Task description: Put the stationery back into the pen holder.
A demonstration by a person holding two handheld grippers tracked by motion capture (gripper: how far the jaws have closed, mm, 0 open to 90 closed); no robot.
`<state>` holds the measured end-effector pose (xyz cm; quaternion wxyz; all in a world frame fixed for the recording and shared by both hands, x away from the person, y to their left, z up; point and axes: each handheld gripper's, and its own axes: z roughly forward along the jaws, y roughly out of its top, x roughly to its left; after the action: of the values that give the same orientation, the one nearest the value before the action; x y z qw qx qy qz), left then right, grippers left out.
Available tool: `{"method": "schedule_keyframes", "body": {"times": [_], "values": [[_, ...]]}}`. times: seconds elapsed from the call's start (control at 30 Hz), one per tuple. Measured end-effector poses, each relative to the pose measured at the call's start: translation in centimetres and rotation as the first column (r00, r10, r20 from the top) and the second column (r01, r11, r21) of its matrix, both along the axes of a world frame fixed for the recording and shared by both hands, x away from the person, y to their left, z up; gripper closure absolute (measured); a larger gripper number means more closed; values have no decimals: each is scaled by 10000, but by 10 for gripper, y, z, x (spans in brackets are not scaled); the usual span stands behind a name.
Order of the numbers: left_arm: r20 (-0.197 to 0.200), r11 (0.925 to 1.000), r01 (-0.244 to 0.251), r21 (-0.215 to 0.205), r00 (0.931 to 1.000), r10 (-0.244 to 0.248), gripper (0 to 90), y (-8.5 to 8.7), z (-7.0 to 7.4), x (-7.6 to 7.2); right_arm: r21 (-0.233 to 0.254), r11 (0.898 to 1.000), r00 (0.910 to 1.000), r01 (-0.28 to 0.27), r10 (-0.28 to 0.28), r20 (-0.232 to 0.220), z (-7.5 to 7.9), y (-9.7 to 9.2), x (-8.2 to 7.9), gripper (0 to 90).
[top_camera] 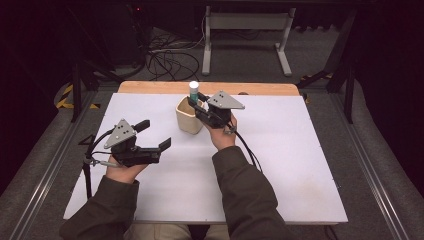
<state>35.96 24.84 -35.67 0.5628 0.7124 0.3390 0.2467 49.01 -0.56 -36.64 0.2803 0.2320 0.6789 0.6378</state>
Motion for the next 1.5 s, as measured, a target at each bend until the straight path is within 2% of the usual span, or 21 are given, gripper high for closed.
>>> {"method": "schedule_keyframes", "body": {"times": [0.43, 0.67, 1.4, 1.5], "values": [[-53, 9998, -107, -144, 9999, 106, 56, 4, -1, 0, 108, 9997, 9990, 200, -196, -400, -23, 10, 18, 656], [-70, 9999, -136, -65, 9999, 135, 56, 4, -2, 0, -204, 9994, 9977, 271, -283, -617, -32, 15, 22, 656], [-76, 9999, -137, 0, 9999, 137, 60, 4, -3, -1, -278, 9989, 9955, 371, -393, -858, -37, 16, 24, 646], [-88, 9999, -135, -7, 9999, 135, 60, 4, -3, -1, -448, 9982, 9953, 402, -440, -865, -38, 16, 25, 643]]}}
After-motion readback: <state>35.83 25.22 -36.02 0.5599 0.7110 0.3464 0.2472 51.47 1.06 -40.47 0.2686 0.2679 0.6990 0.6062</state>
